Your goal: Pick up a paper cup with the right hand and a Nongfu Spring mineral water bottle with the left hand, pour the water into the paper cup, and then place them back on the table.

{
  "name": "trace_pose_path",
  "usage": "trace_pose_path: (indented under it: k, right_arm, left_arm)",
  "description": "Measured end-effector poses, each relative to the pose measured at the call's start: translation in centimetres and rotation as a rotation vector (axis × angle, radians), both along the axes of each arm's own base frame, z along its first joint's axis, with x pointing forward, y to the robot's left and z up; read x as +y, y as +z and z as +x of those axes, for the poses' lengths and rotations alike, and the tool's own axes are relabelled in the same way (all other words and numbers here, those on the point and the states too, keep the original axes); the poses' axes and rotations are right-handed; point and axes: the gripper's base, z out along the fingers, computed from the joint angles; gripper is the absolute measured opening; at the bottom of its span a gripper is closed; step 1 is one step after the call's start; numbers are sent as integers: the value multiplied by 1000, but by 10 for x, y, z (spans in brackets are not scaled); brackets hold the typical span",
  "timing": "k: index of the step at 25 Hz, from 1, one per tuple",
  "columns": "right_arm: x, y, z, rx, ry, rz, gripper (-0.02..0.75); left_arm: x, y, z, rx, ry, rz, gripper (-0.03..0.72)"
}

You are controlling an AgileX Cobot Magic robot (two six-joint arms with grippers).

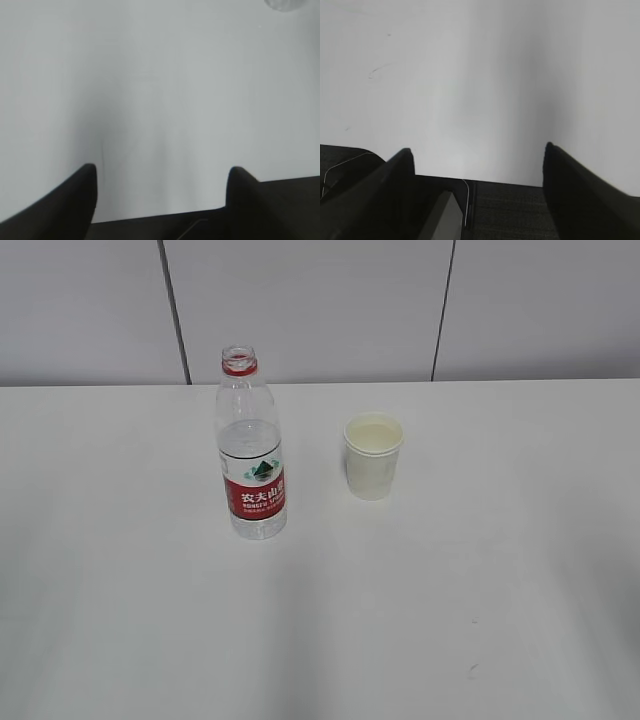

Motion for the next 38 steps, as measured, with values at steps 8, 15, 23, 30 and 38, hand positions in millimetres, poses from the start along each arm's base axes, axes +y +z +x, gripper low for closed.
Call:
trace_pose_path:
  k: [8,15,23,30,38]
  right_arm:
    - [0,-22,-20,-19,-1,0,587]
    - [0,-13,-37,-144,-2,1,587]
    - [0,-3,-62,-310,-2,2,587]
    - [-1,4,-86,-467,-2,3,587]
    - [-1,5,-114,-686,-2,4,587]
  left_arm:
    - [0,4,-15,-96,0,-1,482]
    - [0,5,-19,-120,-1,-2,482]
    - [0,5,-20,-120,-1,-3,480]
    - [0,7,-28,-173,-1,-4,480]
    - [0,8,-60,-370,-2,-6,478]
